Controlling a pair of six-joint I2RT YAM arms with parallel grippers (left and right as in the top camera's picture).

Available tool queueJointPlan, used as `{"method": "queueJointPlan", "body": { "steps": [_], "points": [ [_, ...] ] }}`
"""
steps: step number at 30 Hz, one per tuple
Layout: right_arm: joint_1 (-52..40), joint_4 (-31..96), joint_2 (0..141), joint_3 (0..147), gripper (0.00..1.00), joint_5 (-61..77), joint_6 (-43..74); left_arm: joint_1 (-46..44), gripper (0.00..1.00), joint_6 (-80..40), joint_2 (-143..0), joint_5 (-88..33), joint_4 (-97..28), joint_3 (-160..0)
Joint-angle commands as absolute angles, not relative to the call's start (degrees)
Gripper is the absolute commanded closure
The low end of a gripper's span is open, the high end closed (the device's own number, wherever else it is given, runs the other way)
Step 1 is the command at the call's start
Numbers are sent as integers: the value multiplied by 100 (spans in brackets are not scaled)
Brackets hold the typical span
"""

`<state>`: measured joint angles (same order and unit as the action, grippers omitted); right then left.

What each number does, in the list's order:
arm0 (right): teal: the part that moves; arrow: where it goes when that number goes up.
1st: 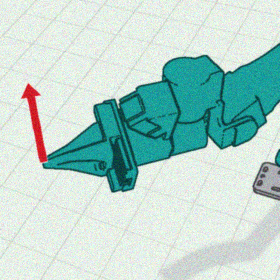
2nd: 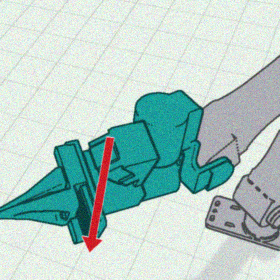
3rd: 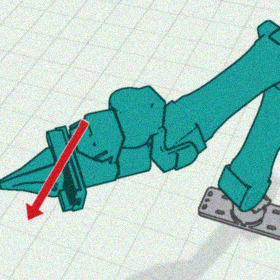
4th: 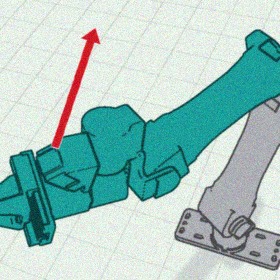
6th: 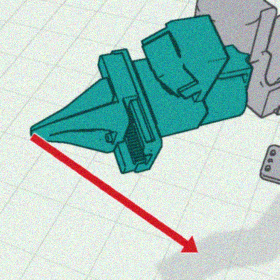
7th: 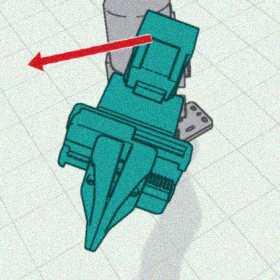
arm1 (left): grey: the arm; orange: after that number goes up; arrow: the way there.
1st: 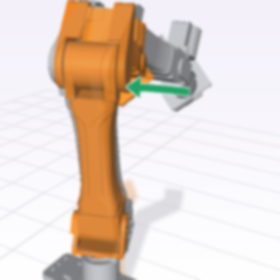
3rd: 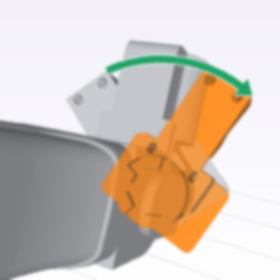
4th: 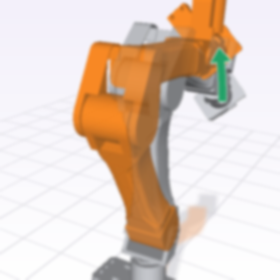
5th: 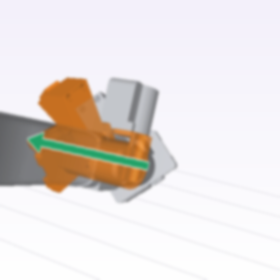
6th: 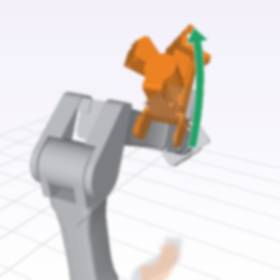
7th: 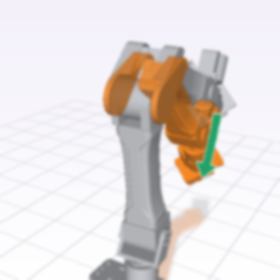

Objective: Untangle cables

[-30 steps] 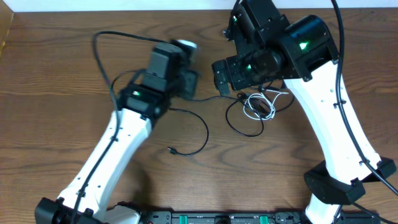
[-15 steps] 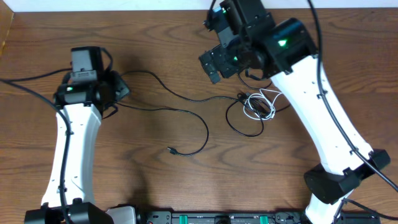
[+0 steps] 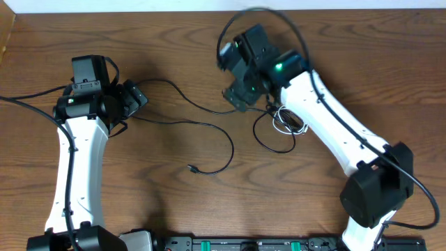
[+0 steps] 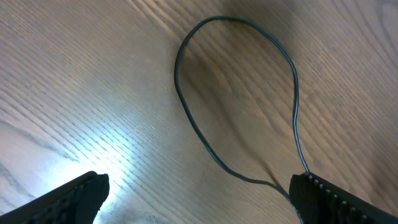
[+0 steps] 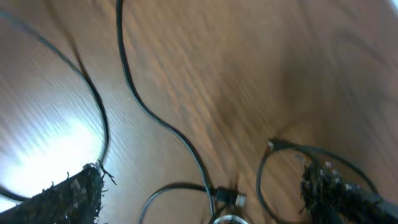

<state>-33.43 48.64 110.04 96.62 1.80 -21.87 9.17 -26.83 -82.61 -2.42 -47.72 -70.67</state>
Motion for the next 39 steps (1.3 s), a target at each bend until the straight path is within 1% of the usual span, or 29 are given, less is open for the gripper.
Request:
{"method": "queueJointPlan", "body": {
  "steps": [1,3,4,9,11,13,16,18,22,24,25,31,35,39],
  "points": [
    [-3293,4639,10984,9063,6,397,-3127,937,2,-2709,-8237,-189,-4794,-7094],
    [-3293,4379,10984,8737,14,469,-3249,937,2,-2709,-8237,-189,-4794,-7094],
    [-3293,4222,10984,8604,14,473,-3242,937,2,-2709,-8237,-189,-4794,-7094],
    [-3262,3699,11019,8305,9,816,-3114,937,2,-2709,-8237,-189,-4797,-7094],
    [-3201,3577,11074,8318,5,858,-2720,937,2,-2709,-8237,-189,-4794,-7094],
    [-3083,3522,11166,8346,5,1052,-2279,937,2,-2709,-8237,-189,-4794,-7094],
    [-2880,3688,11330,8534,1,1675,-1942,937,2,-2709,-8237,-189,-4794,-7094],
    [-2764,4003,11441,8827,1,1935,-1835,937,2,-2709,-8237,-189,-4794,-7094],
    [-2720,4781,11557,9609,1,1662,-1763,937,2,-2709,-8237,-189,-4794,-7094],
    [-2724,5052,11620,9963,3,1400,-1544,937,2,-2709,-8237,-189,-4794,-7094],
    [-2724,5170,11677,10116,6,1413,-1522,937,2,-2709,-8237,-189,-4794,-7094],
    [-2738,5450,12304,10254,4,1559,-1907,937,2,-2709,-8237,-189,-4794,-7094],
    [-2829,5555,12772,10254,4,1500,-2174,937,2,-2709,-8237,-189,-4797,-7094],
    [-2956,5551,12940,10254,5,1326,-2379,937,2,-2709,-8237,-189,-4794,-7094]
  ]
}}
